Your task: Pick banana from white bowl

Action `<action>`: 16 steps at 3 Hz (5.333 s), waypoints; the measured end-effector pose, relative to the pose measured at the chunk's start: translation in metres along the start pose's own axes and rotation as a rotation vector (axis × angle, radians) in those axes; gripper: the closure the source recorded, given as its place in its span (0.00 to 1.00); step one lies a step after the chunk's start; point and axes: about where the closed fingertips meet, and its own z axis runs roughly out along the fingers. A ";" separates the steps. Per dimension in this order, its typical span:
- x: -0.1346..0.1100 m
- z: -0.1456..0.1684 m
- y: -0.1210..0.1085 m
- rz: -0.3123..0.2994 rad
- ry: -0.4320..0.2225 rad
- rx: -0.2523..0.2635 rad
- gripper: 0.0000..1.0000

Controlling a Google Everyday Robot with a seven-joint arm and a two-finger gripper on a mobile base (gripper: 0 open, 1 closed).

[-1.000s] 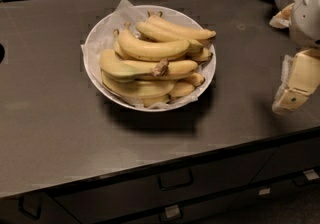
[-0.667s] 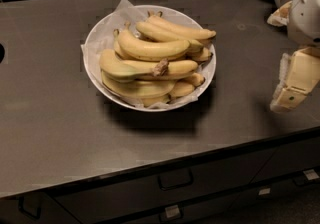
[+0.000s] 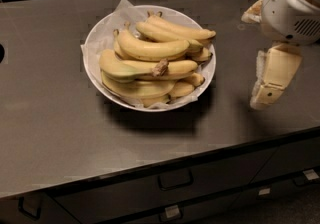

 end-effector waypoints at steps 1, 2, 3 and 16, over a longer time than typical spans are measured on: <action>-0.025 -0.001 0.002 -0.038 -0.015 0.009 0.00; -0.061 -0.003 0.008 -0.095 -0.025 0.033 0.00; -0.090 0.002 0.007 -0.113 -0.049 0.063 0.00; -0.205 0.050 0.036 -0.151 -0.160 0.150 0.52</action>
Offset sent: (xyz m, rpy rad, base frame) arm -0.0038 0.1032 0.0146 -0.0222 -0.0665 0.1527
